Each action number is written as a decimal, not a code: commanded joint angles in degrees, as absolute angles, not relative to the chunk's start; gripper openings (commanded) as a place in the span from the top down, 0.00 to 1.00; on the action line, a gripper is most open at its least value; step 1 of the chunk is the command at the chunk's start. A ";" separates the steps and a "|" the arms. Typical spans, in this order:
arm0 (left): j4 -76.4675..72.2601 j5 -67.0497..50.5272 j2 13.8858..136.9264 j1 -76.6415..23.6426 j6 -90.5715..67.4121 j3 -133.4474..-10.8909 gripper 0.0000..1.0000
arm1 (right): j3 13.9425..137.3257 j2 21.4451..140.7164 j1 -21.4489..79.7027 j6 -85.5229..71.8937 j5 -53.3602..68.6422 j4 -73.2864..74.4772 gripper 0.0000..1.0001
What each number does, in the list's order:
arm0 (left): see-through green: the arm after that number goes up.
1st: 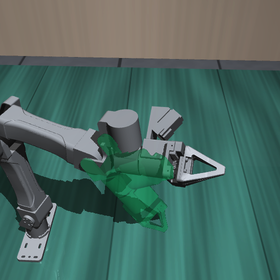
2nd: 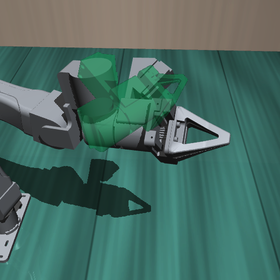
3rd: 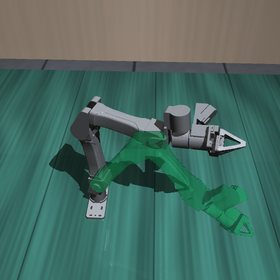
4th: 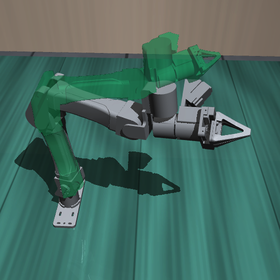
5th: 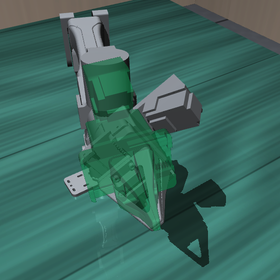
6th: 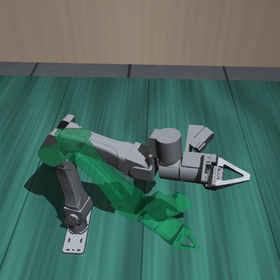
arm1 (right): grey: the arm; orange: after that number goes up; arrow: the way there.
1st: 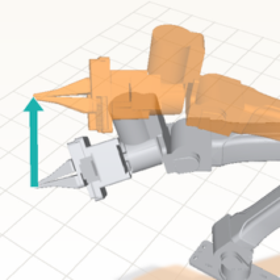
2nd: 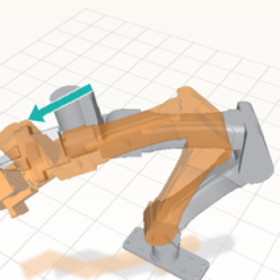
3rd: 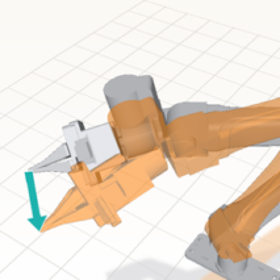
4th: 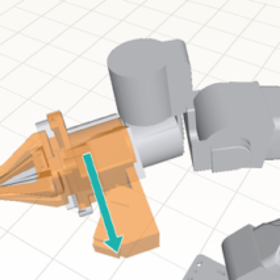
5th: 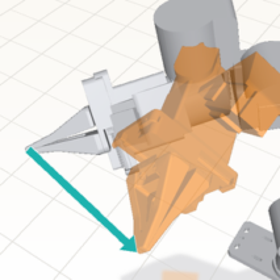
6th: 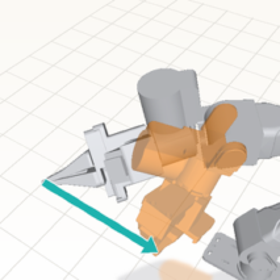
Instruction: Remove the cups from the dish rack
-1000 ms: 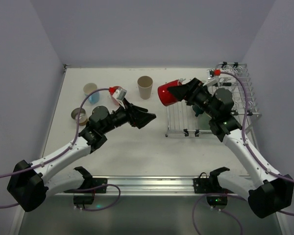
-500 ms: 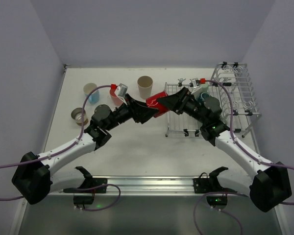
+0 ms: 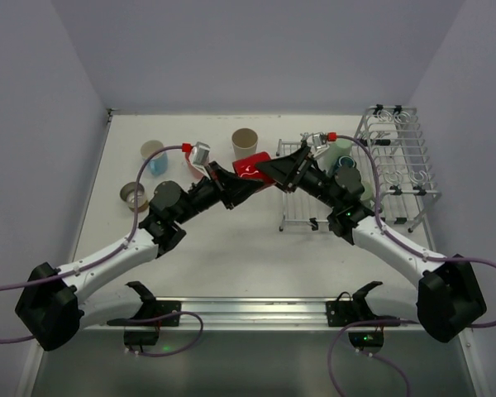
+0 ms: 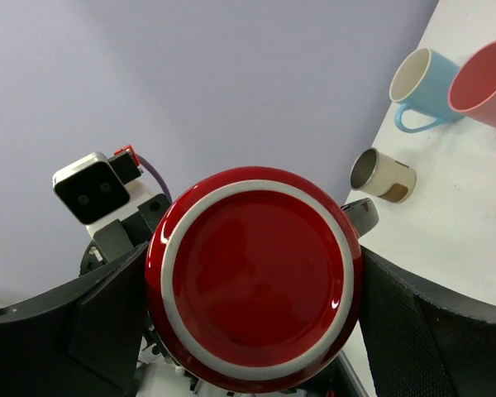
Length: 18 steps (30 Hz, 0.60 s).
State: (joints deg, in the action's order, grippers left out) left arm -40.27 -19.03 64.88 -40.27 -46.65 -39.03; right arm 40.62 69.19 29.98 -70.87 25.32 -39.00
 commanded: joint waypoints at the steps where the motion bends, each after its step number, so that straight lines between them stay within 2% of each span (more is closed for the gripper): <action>1: -37.28 -9.34 60.49 -39.90 -40.79 -39.02 1.00 | 39.47 69.78 31.73 -67.76 28.56 -41.04 0.31; 2: -35.87 -8.53 59.69 -39.90 -40.35 -38.94 1.00 | 39.11 69.96 31.90 -67.85 28.91 -41.13 0.23; 3: -33.16 -8.09 58.98 -39.90 -39.99 -39.02 1.00 | 38.76 70.13 31.90 -67.94 29.18 -40.96 0.09; 4: -31.74 -6.87 57.84 -39.99 -39.29 -39.02 1.00 | 38.67 70.31 31.90 -67.85 29.27 -40.35 0.03; 5: -30.25 -6.25 57.22 -39.90 -39.29 -39.02 1.00 | 38.50 70.31 31.99 -67.24 29.18 -39.91 0.01; 18: 2.87 12.48 50.54 -39.11 -32.35 -44.73 1.00 | 38.23 68.91 31.99 -62.85 27.60 -32.88 0.01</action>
